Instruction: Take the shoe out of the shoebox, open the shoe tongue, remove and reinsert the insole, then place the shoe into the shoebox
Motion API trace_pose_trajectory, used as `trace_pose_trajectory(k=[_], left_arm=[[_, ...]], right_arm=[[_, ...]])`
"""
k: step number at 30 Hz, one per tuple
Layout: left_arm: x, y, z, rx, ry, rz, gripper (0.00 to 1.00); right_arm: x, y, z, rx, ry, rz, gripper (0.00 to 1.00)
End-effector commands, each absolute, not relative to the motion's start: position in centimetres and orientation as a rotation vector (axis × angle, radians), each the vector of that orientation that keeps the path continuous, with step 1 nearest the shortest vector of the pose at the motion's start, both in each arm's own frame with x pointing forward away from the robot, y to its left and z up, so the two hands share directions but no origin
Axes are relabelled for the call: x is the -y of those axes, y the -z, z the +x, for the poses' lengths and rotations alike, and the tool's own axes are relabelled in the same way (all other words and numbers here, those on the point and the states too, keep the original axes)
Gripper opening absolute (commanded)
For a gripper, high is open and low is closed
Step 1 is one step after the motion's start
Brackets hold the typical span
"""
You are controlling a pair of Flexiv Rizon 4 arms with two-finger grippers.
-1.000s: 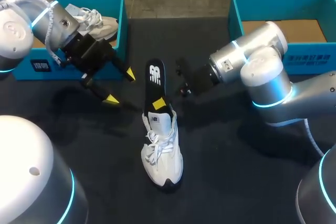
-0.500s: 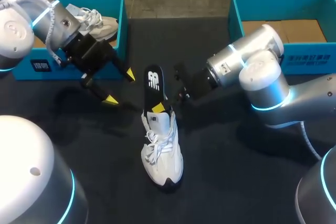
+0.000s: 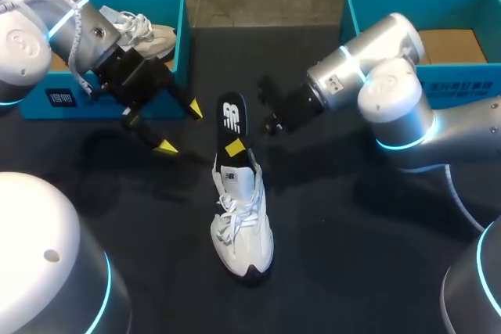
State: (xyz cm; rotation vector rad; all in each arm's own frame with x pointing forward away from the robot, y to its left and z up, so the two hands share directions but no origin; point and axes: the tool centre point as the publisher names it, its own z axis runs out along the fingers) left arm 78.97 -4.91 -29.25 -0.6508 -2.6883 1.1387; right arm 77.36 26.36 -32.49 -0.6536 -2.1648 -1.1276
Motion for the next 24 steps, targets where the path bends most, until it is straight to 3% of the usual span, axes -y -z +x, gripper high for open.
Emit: trace_pose_trajectory(k=[1,2,24], left_arm=[[4.9,29.5,79.1,2.683,-1.139,-0.652,1.0],[4.9,29.5,79.2,2.682,-1.14,-0.651,1.0],[4.4,29.4,79.7,2.706,-1.141,-0.644,1.0]], right_arm=[[-26.9,33.0,78.0,2.163,1.075,-0.646,0.07],[-27.0,33.1,78.0,2.16,1.065,-0.647,0.0],[-27.1,34.5,75.4,2.111,0.974,-0.704,0.0]])
